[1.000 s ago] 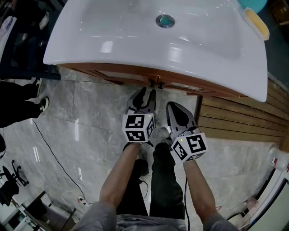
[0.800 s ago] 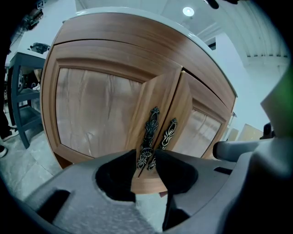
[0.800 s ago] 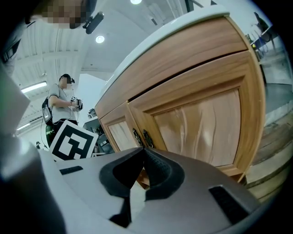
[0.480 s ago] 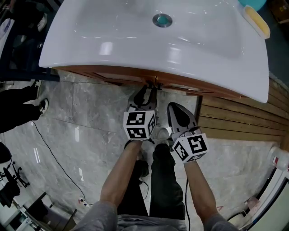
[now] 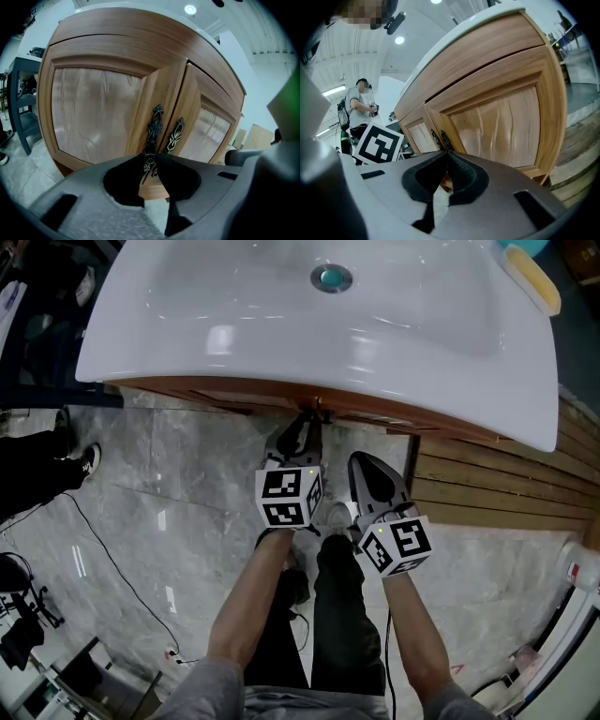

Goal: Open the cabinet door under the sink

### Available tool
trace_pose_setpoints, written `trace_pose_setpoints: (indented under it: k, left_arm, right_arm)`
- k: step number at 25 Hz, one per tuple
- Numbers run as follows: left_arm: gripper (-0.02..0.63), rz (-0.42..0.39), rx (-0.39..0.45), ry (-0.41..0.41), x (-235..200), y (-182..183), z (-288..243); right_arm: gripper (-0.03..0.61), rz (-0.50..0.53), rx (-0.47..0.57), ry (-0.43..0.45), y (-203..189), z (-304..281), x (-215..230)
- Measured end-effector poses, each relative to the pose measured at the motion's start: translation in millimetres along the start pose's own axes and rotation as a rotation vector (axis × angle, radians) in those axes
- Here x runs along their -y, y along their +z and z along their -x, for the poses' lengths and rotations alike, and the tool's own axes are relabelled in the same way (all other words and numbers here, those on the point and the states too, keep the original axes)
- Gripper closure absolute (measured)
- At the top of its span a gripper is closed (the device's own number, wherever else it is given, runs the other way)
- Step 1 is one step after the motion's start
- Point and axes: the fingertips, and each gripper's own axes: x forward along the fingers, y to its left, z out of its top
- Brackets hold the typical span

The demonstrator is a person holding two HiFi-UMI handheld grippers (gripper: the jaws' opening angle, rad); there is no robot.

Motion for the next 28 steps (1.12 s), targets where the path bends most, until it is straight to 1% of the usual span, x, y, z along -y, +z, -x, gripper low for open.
trace_pose_setpoints:
  k: [5, 11, 14, 16, 20, 23, 28]
  left_arm:
    - [0.528, 0.004, -0.04, -0.011, 0, -1, -1]
    - [0.53, -0.008, -0.023, -0.012, 2, 1, 2]
    - [0.531, 0.007, -0.019, -0.021, 3, 1, 5]
    - [0.531, 0.007, -0.017, -0.046, 4, -1, 9]
    - [0.531, -0.017, -0.02, -0.085, 3, -12, 29]
    - [0.531, -0.028, -0.025, -0.117, -2, -19, 45]
    - [0.531, -0.059, -0.038, -0.2, -8, -25, 67]
  right_arm:
    - [0.569, -0.023, -0.021, 0.005, 5, 2, -2]
    - [0.569, -0.03, -0.043, 0.032, 18, 5, -7]
    - [0.569, -0.023, -0.055, 0.045, 18, 5, -8]
    - [0.569, -0.021, -0.064, 0.049, 13, 5, -10]
    - [0.569, -0.015, -0.081, 0.048, -3, 14, -22]
    - [0.569, -0.022, -0.086, 0.025, -19, 21, -37]
    - [0.569, -0.033, -0.078, -0.028, -37, 34, -68]
